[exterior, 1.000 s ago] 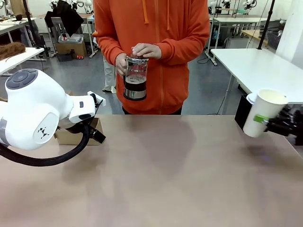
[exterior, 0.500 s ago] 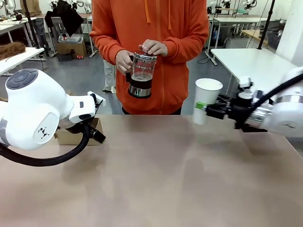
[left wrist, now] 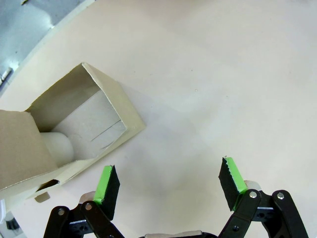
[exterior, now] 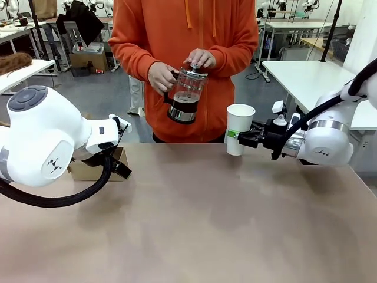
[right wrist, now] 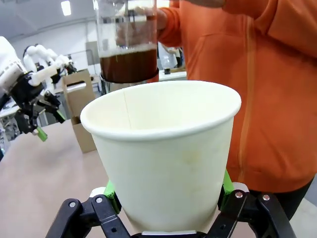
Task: Pour a drink into a cup and package it in a carrier.
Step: Pick up the 600 ml Paper Cup and place it in the middle top area of the table, then when a person places the Paper Cup Lid on the 600 ml Paper Cup , lift the 600 ml Paper Cup.
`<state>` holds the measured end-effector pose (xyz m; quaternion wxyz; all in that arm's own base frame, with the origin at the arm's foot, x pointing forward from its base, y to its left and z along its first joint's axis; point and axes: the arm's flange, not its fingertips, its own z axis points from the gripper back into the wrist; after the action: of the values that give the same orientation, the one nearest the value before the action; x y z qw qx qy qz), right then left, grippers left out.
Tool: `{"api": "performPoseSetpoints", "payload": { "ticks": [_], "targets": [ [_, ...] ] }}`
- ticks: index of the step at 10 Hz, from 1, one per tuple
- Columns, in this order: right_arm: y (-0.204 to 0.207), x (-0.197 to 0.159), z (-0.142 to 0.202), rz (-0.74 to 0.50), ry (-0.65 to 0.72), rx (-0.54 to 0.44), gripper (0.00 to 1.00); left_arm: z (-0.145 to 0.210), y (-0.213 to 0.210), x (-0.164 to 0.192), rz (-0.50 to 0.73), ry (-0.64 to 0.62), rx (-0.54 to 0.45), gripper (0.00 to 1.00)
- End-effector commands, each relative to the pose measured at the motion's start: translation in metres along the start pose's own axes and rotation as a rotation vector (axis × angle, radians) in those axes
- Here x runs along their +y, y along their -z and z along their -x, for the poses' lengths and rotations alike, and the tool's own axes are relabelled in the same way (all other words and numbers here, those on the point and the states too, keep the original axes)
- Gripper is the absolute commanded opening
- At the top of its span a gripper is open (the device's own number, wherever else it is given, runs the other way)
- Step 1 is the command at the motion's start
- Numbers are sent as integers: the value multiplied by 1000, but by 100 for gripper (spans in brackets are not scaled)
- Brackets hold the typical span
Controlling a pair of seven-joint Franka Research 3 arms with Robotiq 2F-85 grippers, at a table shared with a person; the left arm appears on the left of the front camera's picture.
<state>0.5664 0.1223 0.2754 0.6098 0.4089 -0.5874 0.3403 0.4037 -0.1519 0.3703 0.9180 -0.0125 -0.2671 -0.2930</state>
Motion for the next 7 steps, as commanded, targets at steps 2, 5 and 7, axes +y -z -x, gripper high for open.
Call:
{"api": "performPoseSetpoints", "payload": {
  "ticks": [2,5,7],
  "targets": [
    [3,-6,-2,-3,25,-16,85,0,0,0,2,-1,-1,100],
    [-1,-2,4,2,7,1,85,0,0,0,2,-1,-1,100],
    [-1,-2,4,2,7,1,85,0,0,0,2,-1,-1,100]
  ]
}}
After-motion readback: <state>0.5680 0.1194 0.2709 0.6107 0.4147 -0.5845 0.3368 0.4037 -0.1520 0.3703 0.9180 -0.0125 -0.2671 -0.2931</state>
